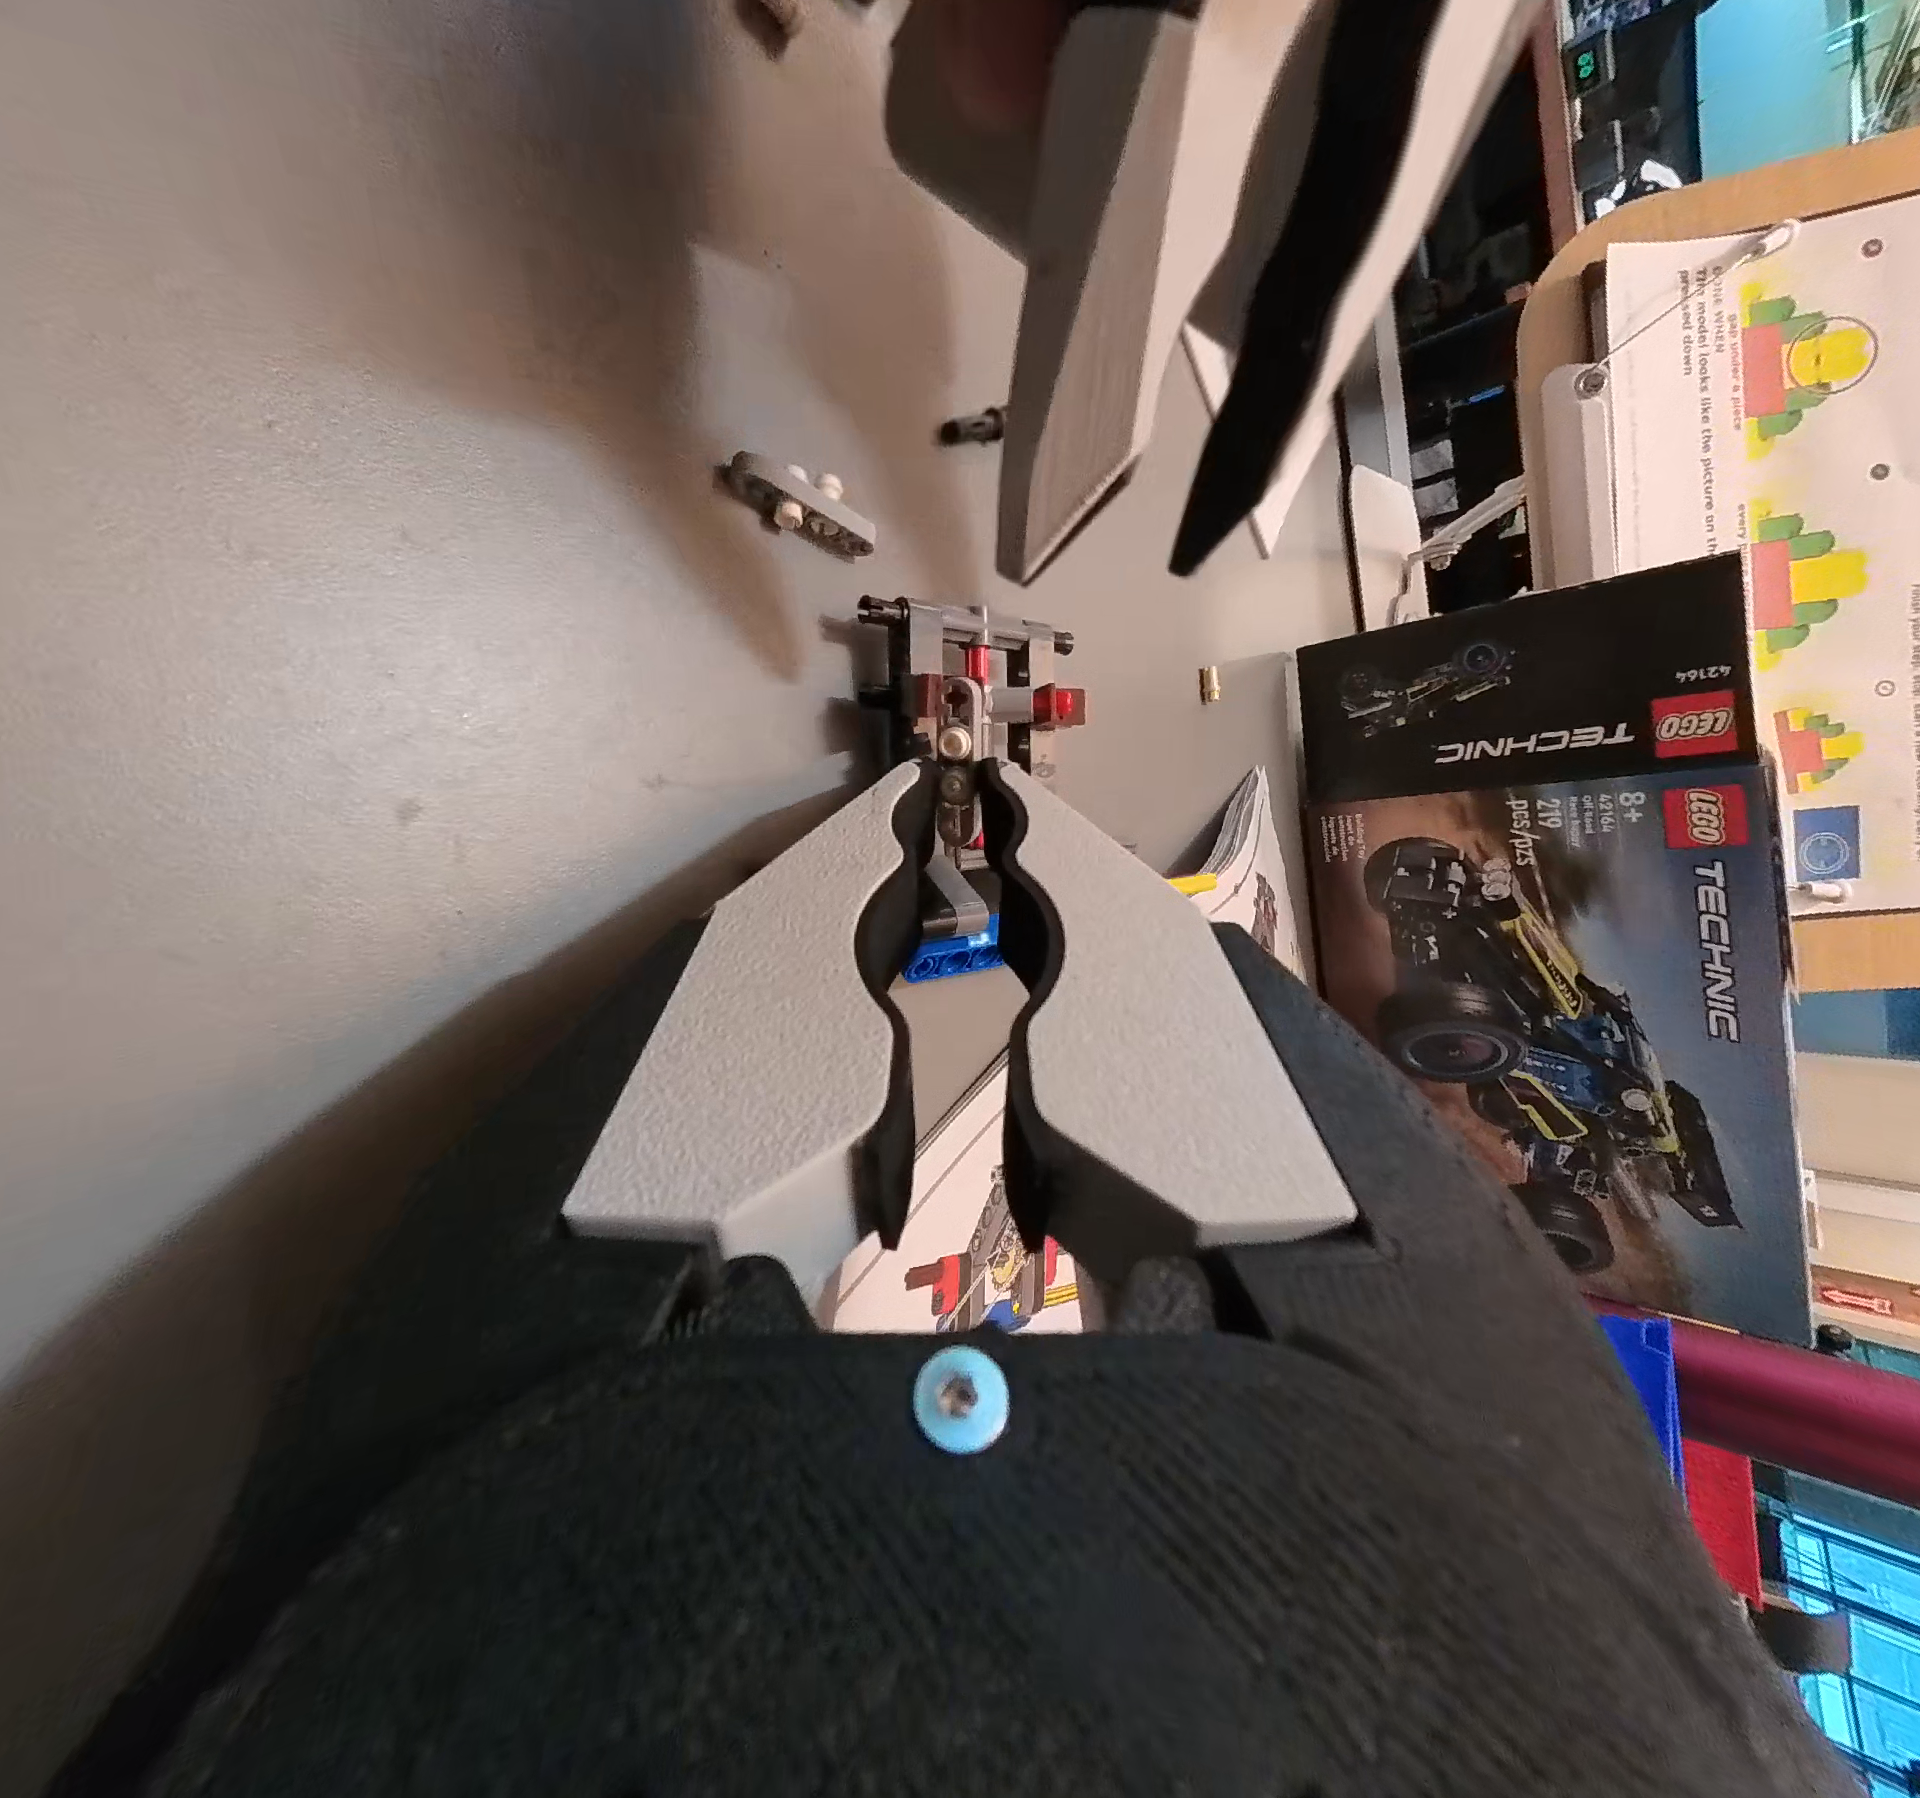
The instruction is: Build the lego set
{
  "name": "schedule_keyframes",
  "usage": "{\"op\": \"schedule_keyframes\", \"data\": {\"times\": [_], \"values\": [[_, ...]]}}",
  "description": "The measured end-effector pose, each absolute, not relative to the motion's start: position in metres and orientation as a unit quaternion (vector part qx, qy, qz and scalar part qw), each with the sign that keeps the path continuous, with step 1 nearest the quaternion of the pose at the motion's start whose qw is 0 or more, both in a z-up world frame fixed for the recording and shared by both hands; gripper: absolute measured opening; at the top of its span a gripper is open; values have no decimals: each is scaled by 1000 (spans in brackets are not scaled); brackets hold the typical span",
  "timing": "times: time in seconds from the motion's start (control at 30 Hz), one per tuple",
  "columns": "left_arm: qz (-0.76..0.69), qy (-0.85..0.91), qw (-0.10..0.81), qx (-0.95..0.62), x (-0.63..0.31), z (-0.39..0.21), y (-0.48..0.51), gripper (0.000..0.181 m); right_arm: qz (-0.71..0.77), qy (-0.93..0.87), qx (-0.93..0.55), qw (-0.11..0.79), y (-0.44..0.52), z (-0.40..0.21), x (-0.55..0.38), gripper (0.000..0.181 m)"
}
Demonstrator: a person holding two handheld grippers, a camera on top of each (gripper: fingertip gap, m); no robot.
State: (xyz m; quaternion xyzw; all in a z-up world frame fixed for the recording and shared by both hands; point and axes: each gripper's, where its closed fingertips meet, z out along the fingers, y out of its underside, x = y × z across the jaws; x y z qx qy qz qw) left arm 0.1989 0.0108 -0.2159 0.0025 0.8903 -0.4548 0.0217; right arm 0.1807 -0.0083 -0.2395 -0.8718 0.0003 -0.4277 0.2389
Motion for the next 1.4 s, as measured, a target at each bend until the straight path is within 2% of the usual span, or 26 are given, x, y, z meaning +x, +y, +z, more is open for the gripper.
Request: {"op": "schedule_keyframes", "data": {"times": [0.23, 0.33, 0.67, 0.9, 0.97, 1.13, 1.4], "values": [[-419, 902, -66, 81, 199, -234, -7, 47, -431, 2, -871, 238, -8, -239, 182, 6], [-426, 896, -89, 88, 196, -235, -10, 35, -438, 3, -870, 229, -11, -240, 184, 6], [-449, 879, -147, 62, 194, -234, -6, 41, -434, 12, -867, 243, -11, -240, 185, 6], [-419, 899, -107, 69, 200, -244, 1, 38, -428, 12, -873, 234, -11, -241, 182, 6], [-410, 904, -102, 71, 198, -248, 2, 45, -430, 11, -874, 227, -12, -242, 183, 6], [-407, 908, -86, 58, 201, -246, -1, 38, -437, 5, -873, 215, -13, -242, 184, 6], [-414, 905, -73, 63, 203, -243, -4, 40, -449, 2, -872, 197, -16, -242, 187, 6]]}}
